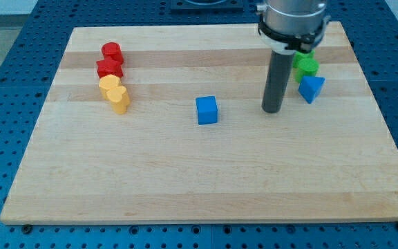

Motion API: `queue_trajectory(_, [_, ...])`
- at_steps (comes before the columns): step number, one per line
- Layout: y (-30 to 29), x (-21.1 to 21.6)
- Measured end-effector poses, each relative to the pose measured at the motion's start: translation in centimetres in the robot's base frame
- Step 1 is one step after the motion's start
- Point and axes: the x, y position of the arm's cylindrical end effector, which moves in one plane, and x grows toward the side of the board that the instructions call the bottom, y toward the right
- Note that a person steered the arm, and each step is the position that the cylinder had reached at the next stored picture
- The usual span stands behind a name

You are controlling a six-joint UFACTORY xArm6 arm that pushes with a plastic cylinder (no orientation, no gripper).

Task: Push the blue blocks below the green blocks

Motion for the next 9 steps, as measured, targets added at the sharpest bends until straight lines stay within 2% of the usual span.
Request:
queue_trajectory(2, [7.3,0.5])
queue_trajectory(4, [7.3,-2.1])
queue_trajectory(5, [7.3,-0.6])
queue_trajectory(6, [4.2,2.2])
queue_trajectory(7, [-3.4,1.7])
queue_trajectory(8, [-10.8,-1.0])
queue_trajectory(9, [-15.9,-4.7])
